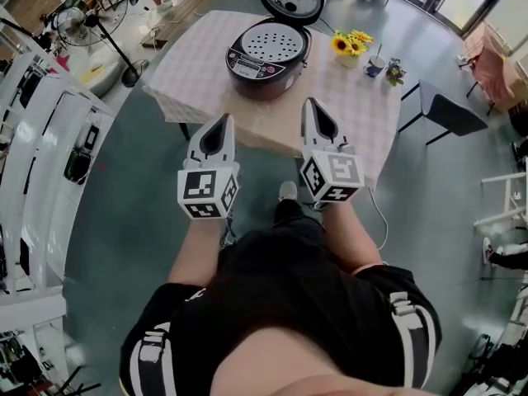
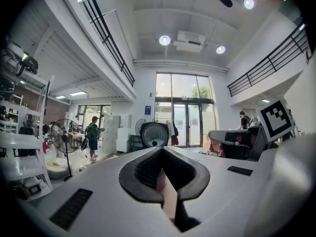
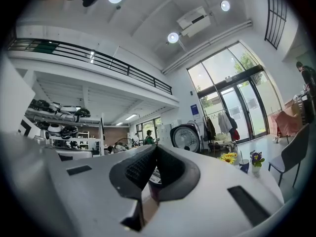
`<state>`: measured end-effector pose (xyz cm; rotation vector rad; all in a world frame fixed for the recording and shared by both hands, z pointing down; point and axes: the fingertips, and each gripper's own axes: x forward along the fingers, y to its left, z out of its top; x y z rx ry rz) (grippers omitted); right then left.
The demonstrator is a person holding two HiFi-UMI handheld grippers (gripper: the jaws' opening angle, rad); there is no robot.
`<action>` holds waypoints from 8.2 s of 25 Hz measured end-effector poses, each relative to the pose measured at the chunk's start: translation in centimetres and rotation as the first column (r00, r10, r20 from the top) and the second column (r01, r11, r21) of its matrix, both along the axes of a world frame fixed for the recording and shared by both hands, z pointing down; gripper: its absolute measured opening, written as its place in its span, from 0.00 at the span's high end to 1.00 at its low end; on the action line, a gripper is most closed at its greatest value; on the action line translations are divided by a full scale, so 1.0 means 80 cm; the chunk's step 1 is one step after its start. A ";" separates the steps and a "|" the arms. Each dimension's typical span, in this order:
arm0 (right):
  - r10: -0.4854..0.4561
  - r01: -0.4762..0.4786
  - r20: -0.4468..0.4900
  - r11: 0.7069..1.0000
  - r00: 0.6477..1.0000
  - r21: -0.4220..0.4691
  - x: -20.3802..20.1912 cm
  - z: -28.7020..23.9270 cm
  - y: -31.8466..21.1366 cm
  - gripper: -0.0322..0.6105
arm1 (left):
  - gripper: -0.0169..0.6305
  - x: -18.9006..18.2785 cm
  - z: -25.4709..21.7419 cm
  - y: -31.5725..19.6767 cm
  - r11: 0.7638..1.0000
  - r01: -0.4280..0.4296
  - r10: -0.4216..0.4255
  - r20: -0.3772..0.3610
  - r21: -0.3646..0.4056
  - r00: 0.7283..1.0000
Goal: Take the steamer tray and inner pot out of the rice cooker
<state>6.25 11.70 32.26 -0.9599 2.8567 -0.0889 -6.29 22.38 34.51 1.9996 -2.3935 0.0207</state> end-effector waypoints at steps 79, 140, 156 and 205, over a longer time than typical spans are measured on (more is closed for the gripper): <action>0.275 -0.282 -0.131 0.958 0.953 -0.042 -0.244 0.006 -0.430 0.38 | 0.32 -0.260 0.001 -0.528 0.845 -0.515 0.513 -0.052 -0.144 0.857; 0.033 -0.549 -0.794 0.739 0.607 -0.390 -0.238 0.282 -0.504 0.72 | 0.67 -0.344 0.276 -0.601 0.438 -0.393 0.357 -0.245 -0.808 0.902; 0.140 -0.507 -0.729 0.804 0.670 -0.312 -0.237 0.210 -0.493 0.86 | 0.90 -0.317 0.201 -0.587 0.559 -0.408 0.398 -0.198 -0.721 0.896; 0.523 -0.749 -0.560 0.584 0.642 -0.313 0.086 0.132 -0.411 0.89 | 0.90 0.003 0.117 -0.572 0.483 -0.679 0.705 -0.215 -0.552 0.676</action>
